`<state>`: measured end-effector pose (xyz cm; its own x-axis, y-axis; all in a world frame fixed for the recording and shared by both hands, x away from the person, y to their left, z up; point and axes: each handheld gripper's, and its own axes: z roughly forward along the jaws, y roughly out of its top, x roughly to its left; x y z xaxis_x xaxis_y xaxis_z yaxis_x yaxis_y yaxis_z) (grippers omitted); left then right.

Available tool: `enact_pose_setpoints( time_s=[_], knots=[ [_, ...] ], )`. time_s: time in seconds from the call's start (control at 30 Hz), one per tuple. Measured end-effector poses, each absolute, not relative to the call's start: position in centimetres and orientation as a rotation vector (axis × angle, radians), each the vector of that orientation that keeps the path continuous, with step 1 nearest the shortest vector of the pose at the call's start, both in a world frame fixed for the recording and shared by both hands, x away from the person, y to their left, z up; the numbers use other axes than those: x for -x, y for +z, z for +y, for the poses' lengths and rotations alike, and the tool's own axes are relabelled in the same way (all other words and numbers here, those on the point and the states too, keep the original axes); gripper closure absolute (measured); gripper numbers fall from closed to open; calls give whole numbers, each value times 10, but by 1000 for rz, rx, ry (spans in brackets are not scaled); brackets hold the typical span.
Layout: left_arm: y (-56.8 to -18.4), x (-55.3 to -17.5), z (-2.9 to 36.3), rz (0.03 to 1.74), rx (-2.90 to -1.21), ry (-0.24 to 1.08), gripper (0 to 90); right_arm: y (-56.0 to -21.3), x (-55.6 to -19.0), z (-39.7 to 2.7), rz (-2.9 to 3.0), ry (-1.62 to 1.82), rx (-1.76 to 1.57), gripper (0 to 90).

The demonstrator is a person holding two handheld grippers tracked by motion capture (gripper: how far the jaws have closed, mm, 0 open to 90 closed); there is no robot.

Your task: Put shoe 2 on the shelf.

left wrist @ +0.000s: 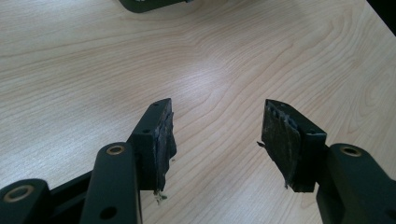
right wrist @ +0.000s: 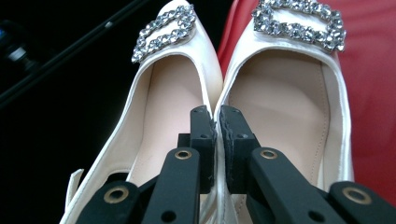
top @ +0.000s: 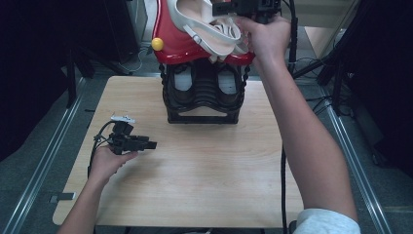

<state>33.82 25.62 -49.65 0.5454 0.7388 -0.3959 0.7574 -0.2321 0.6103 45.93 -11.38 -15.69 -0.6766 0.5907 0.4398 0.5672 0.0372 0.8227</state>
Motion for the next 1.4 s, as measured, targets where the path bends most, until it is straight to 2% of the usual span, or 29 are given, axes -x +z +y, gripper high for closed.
enact_pose_setpoints(
  time_s=[0.27,0.53,0.87,1.4],
  knots=[
    [-496,-339,253,1190,-1985,-37,440,-154,-486,-110,2082,1751,-1392,864],
    [-498,-340,249,1182,-1984,-39,440,-166,-510,-102,1952,1762,-1518,864],
    [-496,-341,247,1164,-1987,-37,440,-175,-513,-69,1949,1636,-1523,863],
    [-497,-341,244,1165,-2001,-39,441,-190,-506,-66,1914,1652,-1465,853]
  ],
)
